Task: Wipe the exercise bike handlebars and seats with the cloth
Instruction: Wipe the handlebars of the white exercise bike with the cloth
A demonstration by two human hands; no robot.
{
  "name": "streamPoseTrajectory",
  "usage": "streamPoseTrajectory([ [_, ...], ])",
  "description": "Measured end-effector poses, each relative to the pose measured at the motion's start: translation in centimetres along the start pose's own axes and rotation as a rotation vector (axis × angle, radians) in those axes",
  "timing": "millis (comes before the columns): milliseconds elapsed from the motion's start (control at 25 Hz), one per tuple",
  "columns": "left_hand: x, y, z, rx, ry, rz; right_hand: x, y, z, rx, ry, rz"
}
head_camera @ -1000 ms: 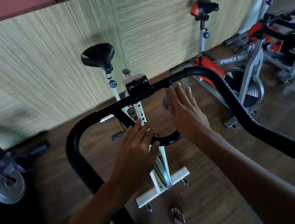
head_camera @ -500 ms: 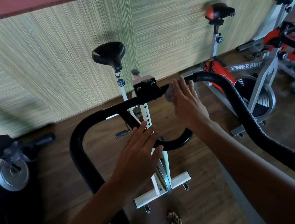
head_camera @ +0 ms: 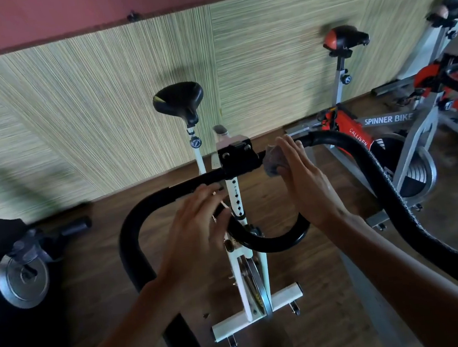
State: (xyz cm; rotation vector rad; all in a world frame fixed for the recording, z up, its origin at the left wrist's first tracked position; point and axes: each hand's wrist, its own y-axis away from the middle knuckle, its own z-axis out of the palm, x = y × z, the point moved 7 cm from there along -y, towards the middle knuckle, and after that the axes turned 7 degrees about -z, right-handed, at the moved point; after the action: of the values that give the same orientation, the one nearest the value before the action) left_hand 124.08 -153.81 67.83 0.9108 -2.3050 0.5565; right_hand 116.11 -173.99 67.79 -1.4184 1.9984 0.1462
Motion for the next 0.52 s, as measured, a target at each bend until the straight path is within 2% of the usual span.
streamPoseTrajectory([
  [160, -3.4, -2.3, -2.1, 0.110, -0.125, -0.002, -2.2, -1.1, 0.9, -0.016, 0.000, -0.069],
  [320, -4.7, -3.4, -1.4, 0.059, -0.213, -0.018, -2.3, -2.7, 4.0, -0.088, 0.098, 0.109],
  [400, -4.7, -3.4, -0.9, 0.051, -0.254, -0.009, -3.1, -2.9, 4.5, -0.031, 0.122, 0.162],
  [520, -5.1, -3.3, -0.6, 0.036, -0.259, -0.016, -3.6, -3.2, 2.8, 0.191, 0.035, 0.236],
])
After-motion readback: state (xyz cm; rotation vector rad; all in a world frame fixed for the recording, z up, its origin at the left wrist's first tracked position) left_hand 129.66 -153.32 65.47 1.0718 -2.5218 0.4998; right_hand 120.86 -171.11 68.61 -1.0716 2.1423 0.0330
